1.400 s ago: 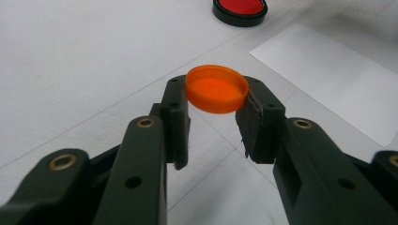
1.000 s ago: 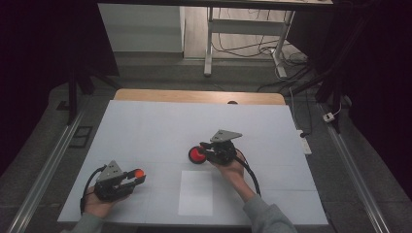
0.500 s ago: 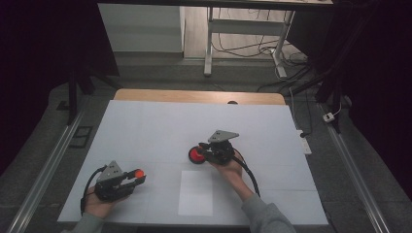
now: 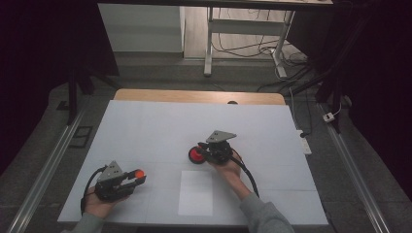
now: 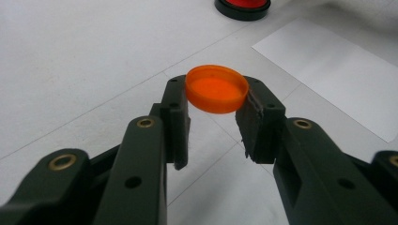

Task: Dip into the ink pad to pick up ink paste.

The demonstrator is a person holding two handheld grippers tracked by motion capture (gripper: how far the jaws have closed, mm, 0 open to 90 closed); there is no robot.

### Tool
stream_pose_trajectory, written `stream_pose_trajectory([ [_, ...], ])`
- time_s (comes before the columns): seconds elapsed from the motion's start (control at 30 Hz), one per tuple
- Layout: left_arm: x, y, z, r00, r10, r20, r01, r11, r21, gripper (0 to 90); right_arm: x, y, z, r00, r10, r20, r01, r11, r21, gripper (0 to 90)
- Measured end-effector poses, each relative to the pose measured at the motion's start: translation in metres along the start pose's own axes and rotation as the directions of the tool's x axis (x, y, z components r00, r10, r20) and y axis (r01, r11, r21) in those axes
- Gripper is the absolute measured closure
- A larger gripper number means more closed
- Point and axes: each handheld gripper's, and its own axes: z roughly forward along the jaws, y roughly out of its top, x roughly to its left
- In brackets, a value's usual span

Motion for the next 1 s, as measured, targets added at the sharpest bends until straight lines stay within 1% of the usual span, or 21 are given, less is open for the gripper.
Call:
stream_pose_trajectory([
  [0.1, 0.000, 0.000, 0.000, 1.0000, -0.001, 0.002, 0.001, 1.0000, 0.001, 65.2, -0.001, -0.001, 0.002, 1.0000, -0.001, -0.002, 0.001, 1.000, 0.001, 72.4],
  [0.13, 0.000, 0.000, 0.000, 1.0000, -0.001, 0.001, 0.001, 1.0000, 0.001, 65.2, -0.001, -0.002, 0.003, 1.0000, 0.001, 0.001, -0.001, 1.000, 0.011, 72.4],
  [0.17, 0.000, 0.000, 0.000, 1.0000, -0.001, 0.001, 0.001, 1.0000, 0.001, 65.2, -0.001, -0.003, 0.005, 1.0000, -0.002, -0.005, 0.002, 1.000, 0.025, 72.5],
  [0.2, 0.000, 0.000, 0.000, 1.0000, -0.002, 0.002, 0.002, 1.0000, 0.001, 65.2, 0.000, -0.005, 0.007, 0.9999, -0.011, -0.005, 0.011, 0.999, 0.033, 72.5],
  [0.27, 0.000, 0.000, 0.000, 1.0000, -0.004, 0.001, 0.004, 1.0000, 0.002, 65.2, 0.000, -0.007, 0.007, 1.0000, -0.009, -0.001, 0.009, 1.000, 0.028, 72.6],
  [0.33, 0.000, 0.000, 0.000, 1.0000, -0.004, 0.000, 0.004, 1.0000, 0.002, 65.2, 0.000, -0.008, 0.006, 0.9998, -0.020, 0.000, 0.020, 0.999, 0.025, 72.7],
  [0.4, 0.000, 0.000, -0.001, 1.0000, -0.005, -0.001, 0.005, 1.0000, 0.001, 65.2, 0.002, -0.010, 0.006, 0.9998, -0.014, 0.010, 0.014, 1.000, 0.016, 72.8],
  [0.5, 0.000, -0.001, -0.001, 1.0000, -0.007, -0.003, 0.007, 1.0000, 0.001, 65.2, 0.002, -0.010, 0.006, 0.9997, -0.024, 0.011, 0.023, 1.000, 0.017, 72.8],
  [0.6, 0.000, -0.001, -0.001, 1.0000, -0.007, -0.003, 0.007, 1.0000, 0.002, 65.2, 0.002, -0.010, 0.007, 0.9997, -0.023, 0.010, 0.023, 1.000, 0.010, 72.9],
  [0.77, 0.000, -0.001, -0.002, 0.9999, -0.010, -0.004, 0.010, 1.0000, 0.001, 65.2, 0.002, -0.014, 0.006, 0.9998, -0.011, 0.015, 0.011, 1.000, -0.014, 72.9],
  [0.9, 0.001, -0.002, -0.002, 0.9999, -0.011, -0.005, 0.011, 0.9999, 0.001, 65.2, 0.003, -0.015, 0.006, 0.9997, -0.014, 0.021, 0.015, 1.000, -0.024, 72.9],
  [1.0, 0.001, -0.002, -0.003, 0.9999, -0.011, -0.006, 0.011, 0.9999, -0.001, 65.2, 0.003, -0.016, 0.007, 0.9998, -0.007, 0.016, 0.007, 0.999, -0.032, 72.9],
])
